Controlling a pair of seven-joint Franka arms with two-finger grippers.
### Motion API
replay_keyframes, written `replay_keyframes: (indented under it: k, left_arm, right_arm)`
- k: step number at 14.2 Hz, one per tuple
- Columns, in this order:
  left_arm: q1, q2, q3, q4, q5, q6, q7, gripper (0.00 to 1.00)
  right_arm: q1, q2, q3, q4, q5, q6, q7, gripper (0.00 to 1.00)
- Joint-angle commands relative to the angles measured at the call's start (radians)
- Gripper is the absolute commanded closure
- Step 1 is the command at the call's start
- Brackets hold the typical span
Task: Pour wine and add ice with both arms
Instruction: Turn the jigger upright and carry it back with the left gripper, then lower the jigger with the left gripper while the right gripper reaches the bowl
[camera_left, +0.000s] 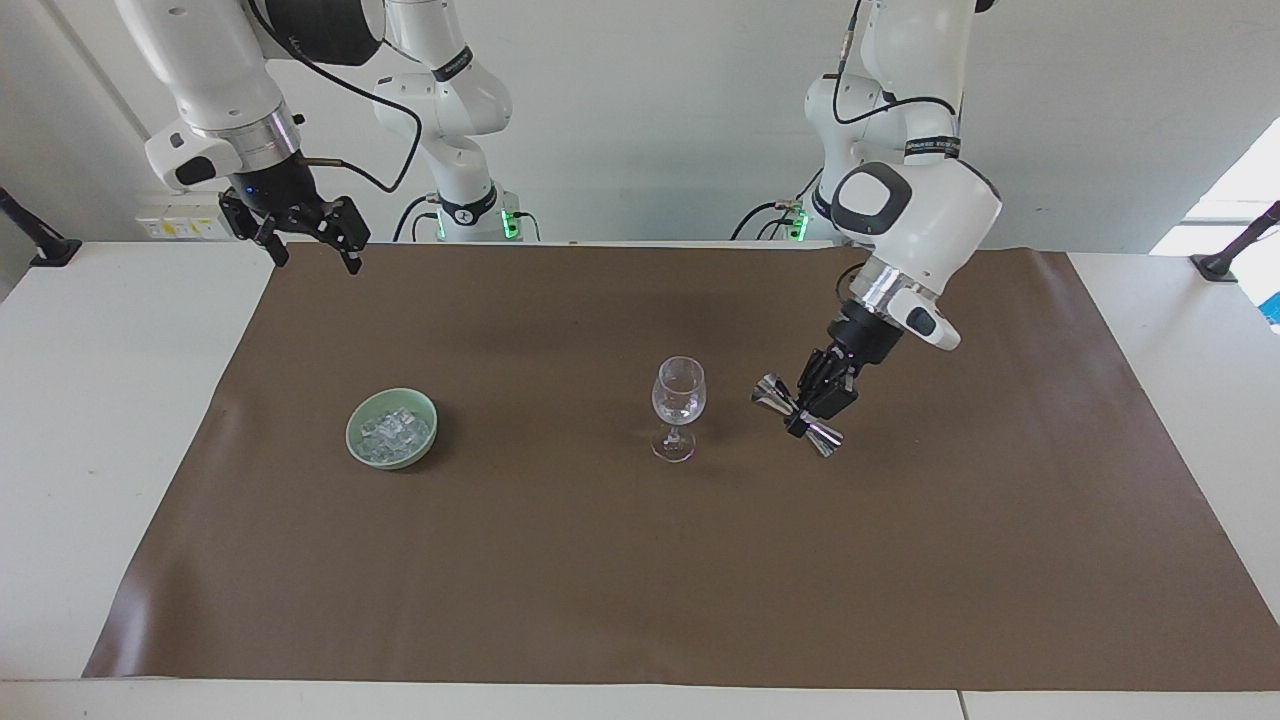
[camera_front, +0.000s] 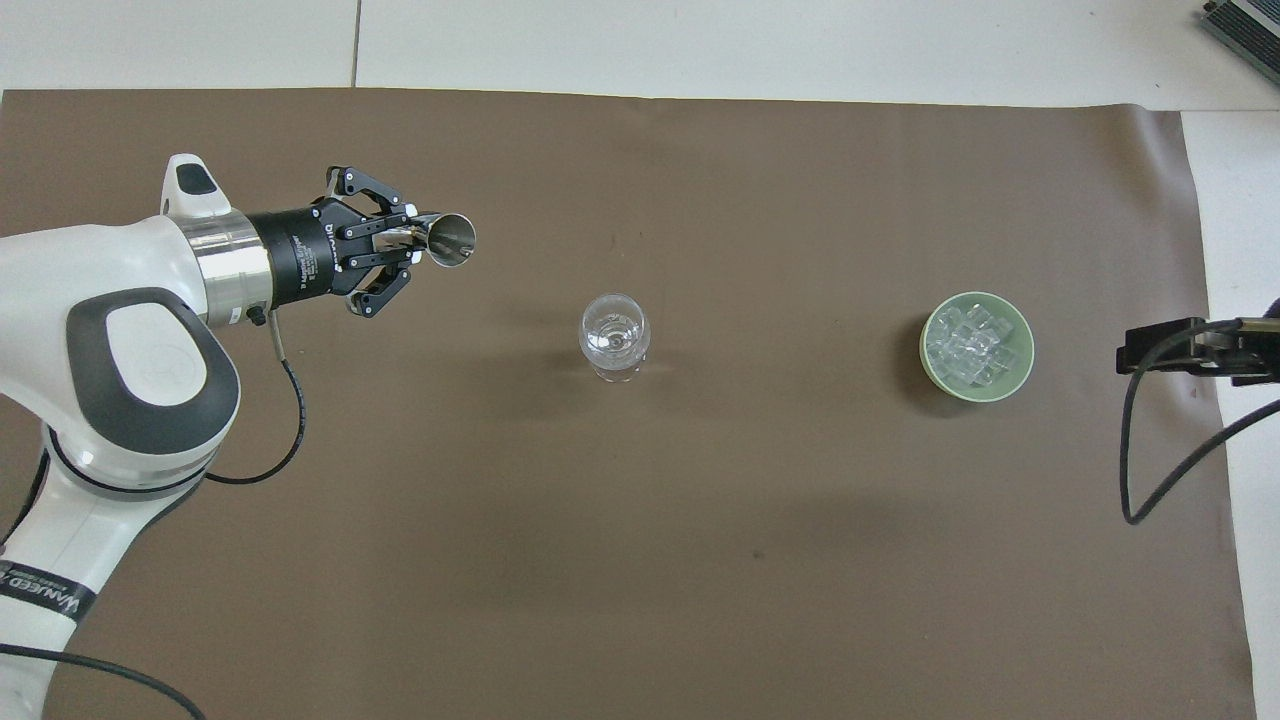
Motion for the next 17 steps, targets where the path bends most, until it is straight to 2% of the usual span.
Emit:
replay_keyframes:
  k: [1,3,7,9,14,17]
  left_arm:
    - [0.092,-0.016,-0.01,-0.001,-0.044,-0.135,0.033,1.0]
    - [0.144,-0.016,-0.006,-0.001,-0.097,-0.22,0.063,1.0]
    - [0.255,-0.01,-0.004,0.01,-0.117,-0.375,0.065,1.0]
    - [0.273,0.001,-0.001,0.023,-0.121,-0.438,0.065,1.0]
    - [0.411,0.083,-0.003,0.036,-0.145,-0.591,0.067,1.0]
    - [0.474,0.134,-0.003,0.033,-0.172,-0.651,0.074,1.0]
  right_arm:
    - [-0.009,-0.029,0.009,-0.034,0.017,0.022,0.016,0.0]
    - [-0.011,-0.028,0.009,-0.031,0.017,0.02,0.005,0.0]
    - [-0.009,-0.028,0.011,-0.031,0.015,0.007,0.006,0.0]
    - [-0.008,-0.031,0.014,-0.036,0.017,0.007,0.009,0.0]
    - [-0.008,-0.075,0.02,-0.129,0.017,0.078,0.008,0.0]
    - [0.001,-0.078,0.02,-0.143,0.017,0.086,0.006,0.0]
